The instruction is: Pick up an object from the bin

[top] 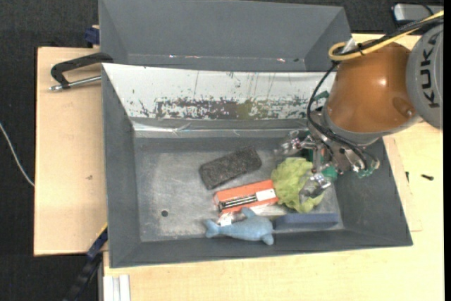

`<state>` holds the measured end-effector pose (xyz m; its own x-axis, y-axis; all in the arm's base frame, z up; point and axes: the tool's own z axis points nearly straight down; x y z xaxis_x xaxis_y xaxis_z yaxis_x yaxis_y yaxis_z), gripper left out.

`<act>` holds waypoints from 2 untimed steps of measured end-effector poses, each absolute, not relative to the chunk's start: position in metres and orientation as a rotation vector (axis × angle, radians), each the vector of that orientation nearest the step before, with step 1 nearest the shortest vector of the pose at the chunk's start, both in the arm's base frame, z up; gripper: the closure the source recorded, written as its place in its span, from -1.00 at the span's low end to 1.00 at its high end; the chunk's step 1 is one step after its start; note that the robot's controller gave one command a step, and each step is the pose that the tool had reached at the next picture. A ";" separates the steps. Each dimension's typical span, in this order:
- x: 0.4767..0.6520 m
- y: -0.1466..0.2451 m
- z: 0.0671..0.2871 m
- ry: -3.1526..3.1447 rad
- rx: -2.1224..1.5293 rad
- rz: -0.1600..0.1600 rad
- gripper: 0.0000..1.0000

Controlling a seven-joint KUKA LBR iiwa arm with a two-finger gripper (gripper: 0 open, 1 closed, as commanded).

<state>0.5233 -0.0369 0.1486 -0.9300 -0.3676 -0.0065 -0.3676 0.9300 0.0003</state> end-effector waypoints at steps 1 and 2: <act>0.544 -0.010 0.104 3.093 -0.536 -0.005 -1.00; 0.512 0.001 0.078 2.999 -0.807 -0.004 1.00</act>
Offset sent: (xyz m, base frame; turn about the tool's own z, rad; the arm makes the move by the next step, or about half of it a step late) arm -0.0210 0.0343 -0.0786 -0.1503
